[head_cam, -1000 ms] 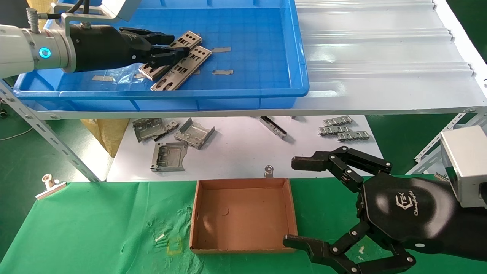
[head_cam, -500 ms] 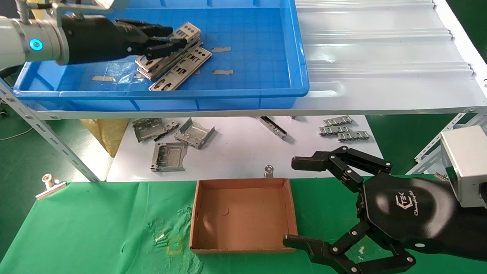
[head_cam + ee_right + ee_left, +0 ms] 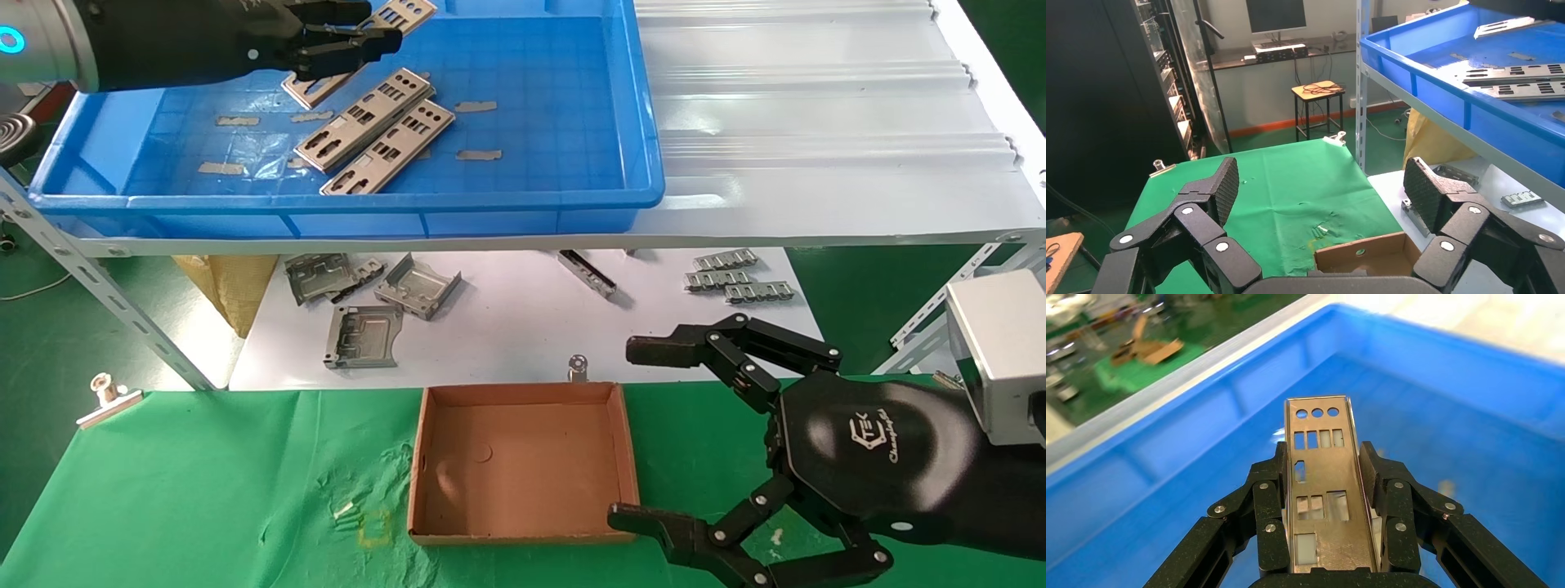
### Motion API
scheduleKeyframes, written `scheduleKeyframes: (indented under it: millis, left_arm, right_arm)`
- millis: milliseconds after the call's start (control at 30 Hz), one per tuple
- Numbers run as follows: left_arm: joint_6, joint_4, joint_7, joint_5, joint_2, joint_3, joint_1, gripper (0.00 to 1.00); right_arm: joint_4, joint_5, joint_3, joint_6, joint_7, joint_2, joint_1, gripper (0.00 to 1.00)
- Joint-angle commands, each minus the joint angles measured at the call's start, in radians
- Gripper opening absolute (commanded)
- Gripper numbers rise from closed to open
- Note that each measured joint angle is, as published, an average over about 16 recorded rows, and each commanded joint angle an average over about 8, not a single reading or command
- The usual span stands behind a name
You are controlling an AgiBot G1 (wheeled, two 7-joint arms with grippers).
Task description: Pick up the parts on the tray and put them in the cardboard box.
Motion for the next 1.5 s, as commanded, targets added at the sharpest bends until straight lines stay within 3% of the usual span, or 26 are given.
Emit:
scheduleKeyframes:
  millis: [33, 333, 600, 867, 1067, 1300, 1367, 1500]
  left_arm:
    - [0.041, -0.006, 0.004, -0.005, -0.007, -0.003, -0.007, 0.00]
    - [0.324, -0.060, 0.055, -0.025, -0.041, -0.003, 0.023, 0.00]
    - [0.350, -0.304, 0.058, -0.132, -0.088, 0.053, 0.171, 0.00]
    - [0.334, -0.558, 0.053, -0.262, -0.142, 0.194, 0.342, 0.00]
    - [0.296, -0.491, 0.219, -0.225, -0.069, 0.281, 0.419, 0.00]
    - [0.223, -0.302, 0.392, -0.183, 0.043, 0.308, 0.460, 0.00]
    - [0.195, -0.256, 0.431, -0.175, 0.073, 0.311, 0.467, 0.13]
    - [0.114, -0.178, 0.503, -0.156, 0.131, 0.319, 0.476, 0.63]
  right_arm:
    - [0.000, 0.000, 0.000, 0.000, 0.000, 0.000, 0.000, 1.00]
    - [0.000, 0.000, 0.000, 0.000, 0.000, 0.000, 0.000, 1.00]
    - [0.000, 0.000, 0.000, 0.000, 0.000, 0.000, 0.000, 1.00]
    - [0.000, 0.000, 0.000, 0.000, 0.000, 0.000, 0.000, 1.00]
    - [0.000, 0.000, 0.000, 0.000, 0.000, 0.000, 0.000, 1.00]
    - [0.000, 0.000, 0.000, 0.000, 0.000, 0.000, 0.000, 1.00]
    - [0.000, 0.000, 0.000, 0.000, 0.000, 0.000, 0.000, 1.00]
    - [0.000, 0.000, 0.000, 0.000, 0.000, 0.000, 0.000, 1.00]
